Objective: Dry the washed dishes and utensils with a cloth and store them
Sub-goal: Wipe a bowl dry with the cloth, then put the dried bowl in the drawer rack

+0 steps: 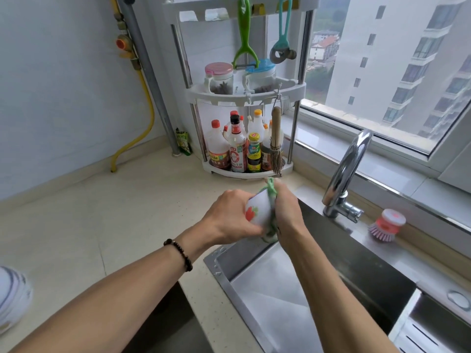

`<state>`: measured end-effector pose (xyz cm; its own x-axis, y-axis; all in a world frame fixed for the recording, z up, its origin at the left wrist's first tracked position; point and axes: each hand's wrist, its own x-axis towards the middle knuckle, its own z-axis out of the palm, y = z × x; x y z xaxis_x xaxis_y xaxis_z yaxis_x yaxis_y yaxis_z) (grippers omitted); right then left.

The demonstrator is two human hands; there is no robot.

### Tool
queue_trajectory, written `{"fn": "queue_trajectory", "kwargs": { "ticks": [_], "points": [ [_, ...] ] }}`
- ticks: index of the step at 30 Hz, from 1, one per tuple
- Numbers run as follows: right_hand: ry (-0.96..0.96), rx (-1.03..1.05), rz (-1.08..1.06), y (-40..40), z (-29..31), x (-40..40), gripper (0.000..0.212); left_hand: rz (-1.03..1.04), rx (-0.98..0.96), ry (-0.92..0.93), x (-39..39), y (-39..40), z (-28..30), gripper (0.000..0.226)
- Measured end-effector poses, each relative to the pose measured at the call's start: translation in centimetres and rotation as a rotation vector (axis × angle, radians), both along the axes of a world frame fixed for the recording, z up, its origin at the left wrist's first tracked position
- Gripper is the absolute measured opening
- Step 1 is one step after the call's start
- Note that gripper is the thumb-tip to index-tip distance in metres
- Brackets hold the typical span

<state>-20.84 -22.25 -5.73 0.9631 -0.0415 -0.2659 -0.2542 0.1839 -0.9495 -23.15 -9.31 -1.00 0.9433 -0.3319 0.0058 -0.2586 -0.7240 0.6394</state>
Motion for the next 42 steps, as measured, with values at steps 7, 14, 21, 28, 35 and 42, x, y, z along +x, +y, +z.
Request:
{"fn": "queue_trajectory", "kwargs": {
  "ticks": [7,14,21,28,35,42],
  "points": [
    [0.069,0.188,0.181,1.0,0.9,0.2,0.053,0.032,-0.378,0.22,-1.3,3.7,1.7,0.032],
    [-0.115,0.27,0.107,6.6,1.3,-2.2,0.031,0.611,-1.105,0.233,-1.5,7.6,1.4,0.071],
    [-0.316,-0.012,0.137,12.5,2.0,-4.6,0.043,0.611,-0.943,0.159,-5.3,12.9,2.8,0.068],
    [-0.524,-0.23,0.26,22.0,1.7,-11.1,0.045,0.725,-1.015,0.161,-11.6,23.1,2.3,0.065],
    [-0.194,-0.025,0.413,32.1,4.1,-16.5,0.034,0.514,-1.139,0.298,-21.8,34.4,1.9,0.056],
    [-0.675,-0.287,0.735,40.8,3.2,-23.6,0.039,0.669,-0.746,0.175,-28.9,42.0,1.8,0.023]
  ]
}}
